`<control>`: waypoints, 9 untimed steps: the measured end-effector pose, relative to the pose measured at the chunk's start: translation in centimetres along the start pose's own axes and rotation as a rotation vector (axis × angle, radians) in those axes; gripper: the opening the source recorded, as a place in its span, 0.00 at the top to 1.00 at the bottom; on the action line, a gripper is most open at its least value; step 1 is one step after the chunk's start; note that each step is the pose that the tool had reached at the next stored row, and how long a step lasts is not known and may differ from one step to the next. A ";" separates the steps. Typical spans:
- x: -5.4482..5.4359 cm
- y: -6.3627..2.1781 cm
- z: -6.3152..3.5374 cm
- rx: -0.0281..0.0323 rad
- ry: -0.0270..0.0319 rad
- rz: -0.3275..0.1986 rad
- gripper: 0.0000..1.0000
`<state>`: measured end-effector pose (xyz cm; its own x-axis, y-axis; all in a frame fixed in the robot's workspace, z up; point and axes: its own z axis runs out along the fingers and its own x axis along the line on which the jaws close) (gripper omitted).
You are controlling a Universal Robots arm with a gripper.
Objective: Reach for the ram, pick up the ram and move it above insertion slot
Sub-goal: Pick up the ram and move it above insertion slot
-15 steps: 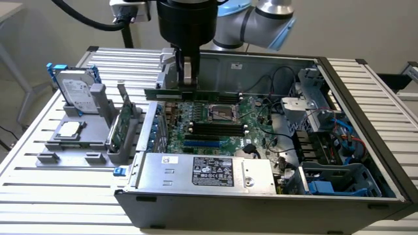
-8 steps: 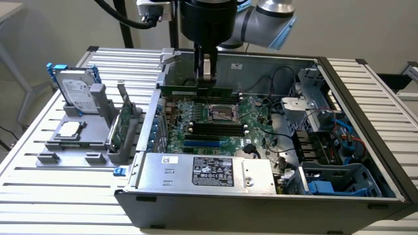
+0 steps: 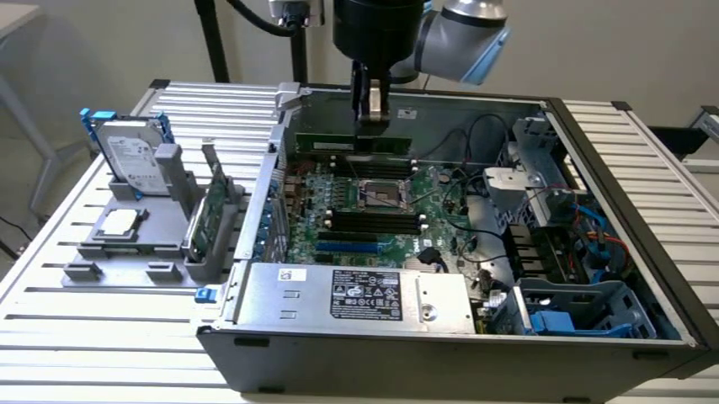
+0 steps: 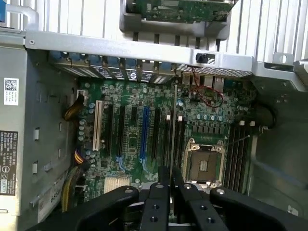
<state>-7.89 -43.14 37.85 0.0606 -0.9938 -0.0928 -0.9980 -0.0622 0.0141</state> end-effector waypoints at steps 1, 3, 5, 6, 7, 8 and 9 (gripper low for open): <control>-0.4 -0.23 0.09 0.0000 0.0003 0.000 0.86; -1.1 -0.71 0.28 -0.0001 0.0011 0.000 0.86; -1.8 -1.21 0.45 -0.0001 0.0019 0.000 0.86; -2.0 -1.50 0.54 -0.0001 0.0024 0.000 0.86; -2.3 -1.77 0.61 -0.0002 0.0030 0.000 0.86; -2.5 -2.04 0.68 -0.0002 0.0034 0.000 0.86; -2.6 -2.31 0.74 -0.0002 0.0037 0.000 0.86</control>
<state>-5.76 -40.30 37.33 0.0606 -0.9942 -0.0891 -0.9980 -0.0621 0.0144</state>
